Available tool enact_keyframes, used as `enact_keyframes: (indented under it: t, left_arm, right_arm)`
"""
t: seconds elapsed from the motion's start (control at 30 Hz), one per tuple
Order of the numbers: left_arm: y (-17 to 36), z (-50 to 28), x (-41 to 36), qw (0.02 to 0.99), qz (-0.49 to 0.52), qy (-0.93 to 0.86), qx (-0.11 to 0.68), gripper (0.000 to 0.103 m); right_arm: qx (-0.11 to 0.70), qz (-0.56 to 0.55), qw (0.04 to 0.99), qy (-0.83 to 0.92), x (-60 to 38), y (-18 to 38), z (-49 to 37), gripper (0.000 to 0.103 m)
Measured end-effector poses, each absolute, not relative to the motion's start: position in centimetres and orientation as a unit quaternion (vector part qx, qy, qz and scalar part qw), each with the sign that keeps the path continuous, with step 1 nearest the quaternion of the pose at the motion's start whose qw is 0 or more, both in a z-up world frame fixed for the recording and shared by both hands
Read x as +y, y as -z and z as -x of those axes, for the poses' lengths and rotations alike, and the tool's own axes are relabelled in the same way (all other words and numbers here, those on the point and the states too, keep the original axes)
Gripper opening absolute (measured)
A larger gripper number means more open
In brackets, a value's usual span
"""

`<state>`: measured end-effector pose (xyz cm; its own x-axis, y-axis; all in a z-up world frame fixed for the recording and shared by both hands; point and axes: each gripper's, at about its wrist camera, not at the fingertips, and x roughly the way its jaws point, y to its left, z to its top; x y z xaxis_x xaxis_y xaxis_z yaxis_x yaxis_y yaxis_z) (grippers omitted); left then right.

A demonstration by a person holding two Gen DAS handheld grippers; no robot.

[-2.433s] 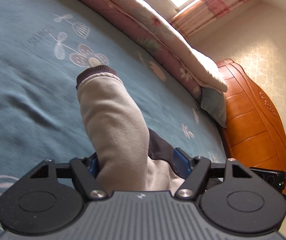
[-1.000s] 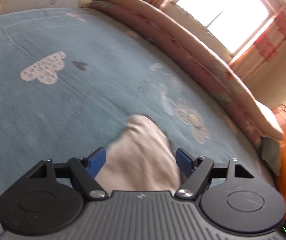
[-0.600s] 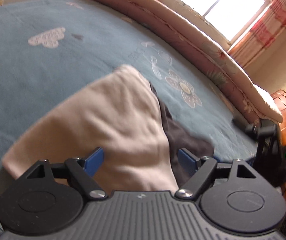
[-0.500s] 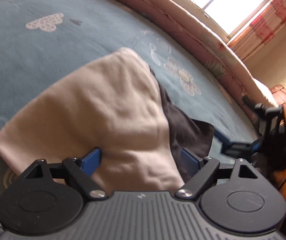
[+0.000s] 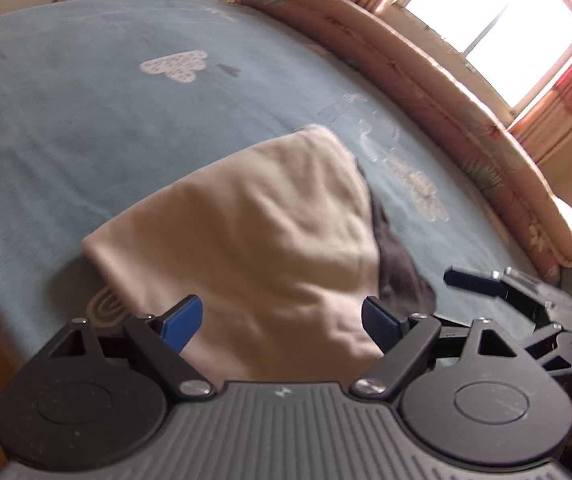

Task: Fold clothes
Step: 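Open both grippers and release the folded bundle onto the bed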

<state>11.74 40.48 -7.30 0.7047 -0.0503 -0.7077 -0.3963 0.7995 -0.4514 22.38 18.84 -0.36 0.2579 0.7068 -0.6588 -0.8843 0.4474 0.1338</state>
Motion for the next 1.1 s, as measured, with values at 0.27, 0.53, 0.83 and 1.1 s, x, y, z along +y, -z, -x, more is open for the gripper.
enact_keyframes:
  t: [0.27,0.53,0.83,1.1]
  left_arm:
    - [7.1,-10.9,40.0,0.875,0.288,-0.103,0.376,0.087]
    - [7.1,-10.9,39.2,0.880,0.291,-0.089,0.365,0.087]
    - [7.4,-11.9,38.2,0.878,0.288,-0.076,0.374,0.087]
    - [7.4,-11.5,38.7,0.878,0.291,-0.087,0.369,0.087]
  right_arm:
    - [0.402,0.186,0.749,-0.493,19.3,5.2,-23.2,0.103]
    - [0.516,-0.125,0.711,-0.460,10.0,5.1,-30.8,0.103]
    - [0.555,-0.320,0.652,-0.405,8.9,9.9,-34.8,0.103]
    - [0.559,-0.333,0.638,-0.412,8.8,10.2,-33.7,0.102]
